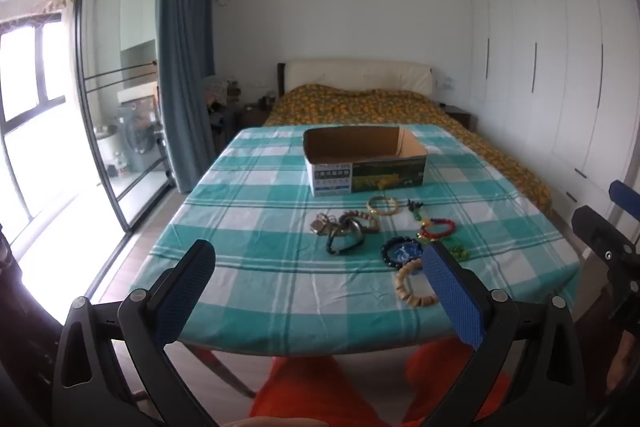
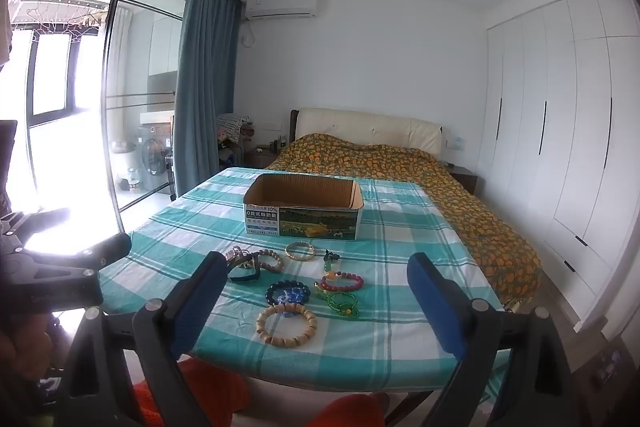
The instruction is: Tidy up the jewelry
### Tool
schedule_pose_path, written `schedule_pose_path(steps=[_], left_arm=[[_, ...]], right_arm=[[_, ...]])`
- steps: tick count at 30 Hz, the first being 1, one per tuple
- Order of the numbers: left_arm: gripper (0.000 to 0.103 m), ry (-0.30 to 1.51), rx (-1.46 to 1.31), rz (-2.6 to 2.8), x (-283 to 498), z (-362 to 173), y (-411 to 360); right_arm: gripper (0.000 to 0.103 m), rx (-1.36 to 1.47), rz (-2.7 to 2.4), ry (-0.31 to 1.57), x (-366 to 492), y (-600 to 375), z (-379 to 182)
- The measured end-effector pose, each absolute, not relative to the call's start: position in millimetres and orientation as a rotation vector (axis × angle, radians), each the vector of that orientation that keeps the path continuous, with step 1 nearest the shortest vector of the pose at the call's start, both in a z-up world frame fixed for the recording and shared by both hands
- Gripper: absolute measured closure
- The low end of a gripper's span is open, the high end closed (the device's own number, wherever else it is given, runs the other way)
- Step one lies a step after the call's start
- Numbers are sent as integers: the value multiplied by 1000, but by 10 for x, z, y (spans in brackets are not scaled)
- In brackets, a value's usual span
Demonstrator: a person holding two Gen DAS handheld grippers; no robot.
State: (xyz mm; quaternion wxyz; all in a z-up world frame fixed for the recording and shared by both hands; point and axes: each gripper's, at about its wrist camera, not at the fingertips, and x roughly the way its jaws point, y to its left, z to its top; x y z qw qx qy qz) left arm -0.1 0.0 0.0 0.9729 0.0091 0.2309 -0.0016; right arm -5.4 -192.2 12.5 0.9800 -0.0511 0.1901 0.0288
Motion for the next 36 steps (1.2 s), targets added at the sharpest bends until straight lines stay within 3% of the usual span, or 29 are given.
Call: schedule_pose_path(steps=[36], left_arm=[[0,494,34,4,25,-61,-4]], right_arm=[[9,-100,57,386,-58,-1922,147]])
